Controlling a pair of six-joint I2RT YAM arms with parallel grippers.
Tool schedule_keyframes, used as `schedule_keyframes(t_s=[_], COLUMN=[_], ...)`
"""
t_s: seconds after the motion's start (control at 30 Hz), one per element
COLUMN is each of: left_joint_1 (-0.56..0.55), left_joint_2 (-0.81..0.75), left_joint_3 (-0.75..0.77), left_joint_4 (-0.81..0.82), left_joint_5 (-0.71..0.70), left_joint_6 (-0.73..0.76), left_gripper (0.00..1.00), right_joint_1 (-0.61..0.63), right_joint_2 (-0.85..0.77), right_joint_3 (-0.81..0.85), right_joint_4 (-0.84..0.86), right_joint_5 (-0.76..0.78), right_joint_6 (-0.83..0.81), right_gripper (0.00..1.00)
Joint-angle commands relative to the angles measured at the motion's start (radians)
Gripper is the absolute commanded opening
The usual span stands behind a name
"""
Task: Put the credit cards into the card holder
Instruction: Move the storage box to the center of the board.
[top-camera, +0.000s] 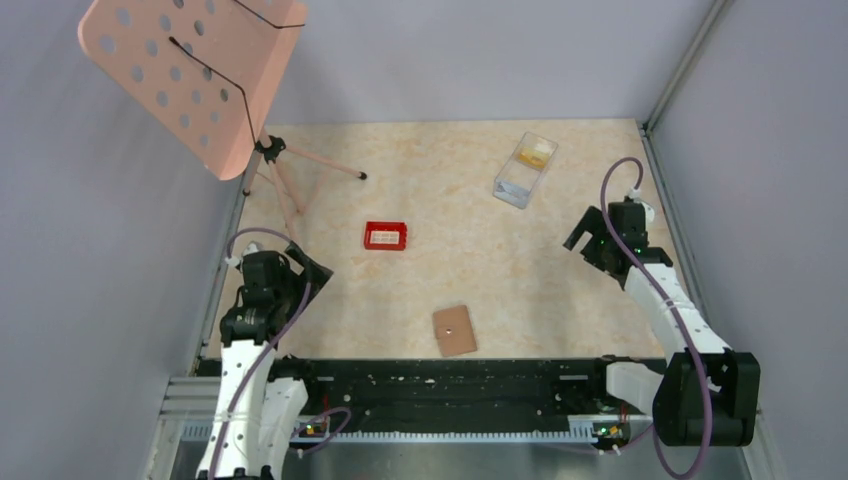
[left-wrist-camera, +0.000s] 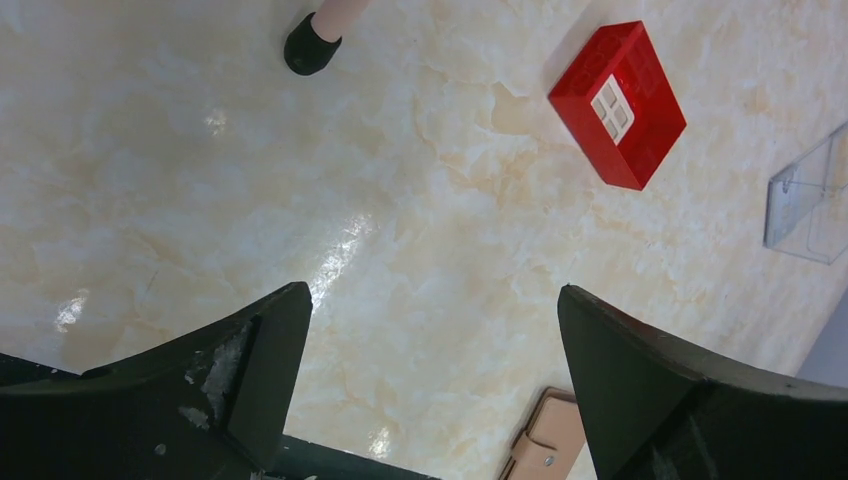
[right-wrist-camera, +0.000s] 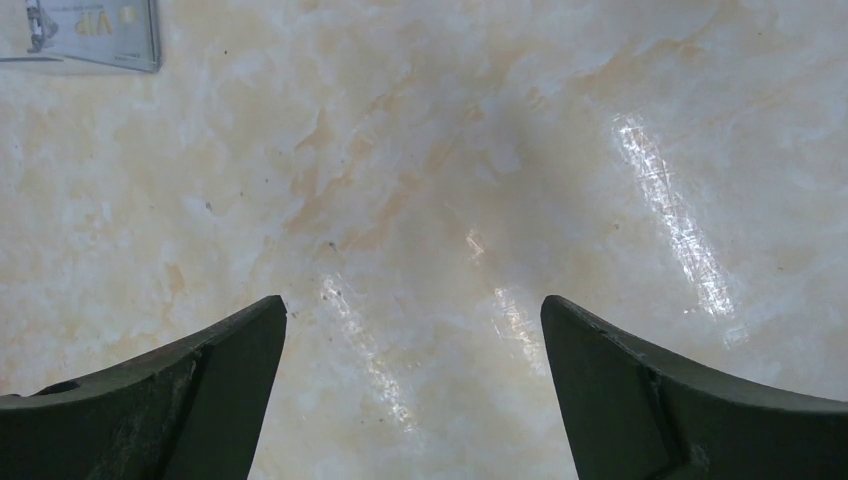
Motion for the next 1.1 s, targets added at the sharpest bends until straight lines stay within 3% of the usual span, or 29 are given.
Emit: schedule_keyframes(t_s=[0.0, 0.27, 0.43, 0.6, 0.8, 0.93, 1.07], left_joint_1=[0.001, 0.000, -0.060, -0.351, -0.686, -0.839, -0.919], left_joint_2=[0.035, 0.040, 0.102, 0.178, 0.426, 0.629, 0.784], left_joint_3=[0.045, -0.046, -0.060, -0.019, 0.144, 0.345, 0.552], left_joint_4=[0.019, 0.225, 0.239, 0.272, 0.266, 0.155, 0.086], left_joint_5=[0.121, 0.480, 0.536, 0.387, 0.195, 0.021, -0.086], left_joint_6=[0.080, 0.119, 0.139, 0.118, 0.134, 0.208, 0.273], left_gripper=[0.99, 0.99, 0.99, 0.99, 0.95, 0.93, 0.93], right_joint_1=[-0.008, -0.008, -0.007, -0.006, -0.004, 0.001, 0.002], right_joint_2=[-0.040, -0.032, -0.017, 0.031, 0.107, 0.185, 0.329], right_joint_3=[0.043, 0.017, 0.027, 0.065, 0.141, 0.224, 0.349], right_joint_4=[-0.033, -0.078, -0.090, -0.104, -0.110, -0.108, -0.101], right_joint_5=[-0.056, -0.119, -0.181, -0.221, -0.248, -0.255, -0.269], right_joint_6=[-0.026, -0.086, -0.117, -0.119, -0.120, -0.109, -0.096], right_gripper=[0.99, 0.99, 0.95, 0.93, 0.93, 0.93, 0.93])
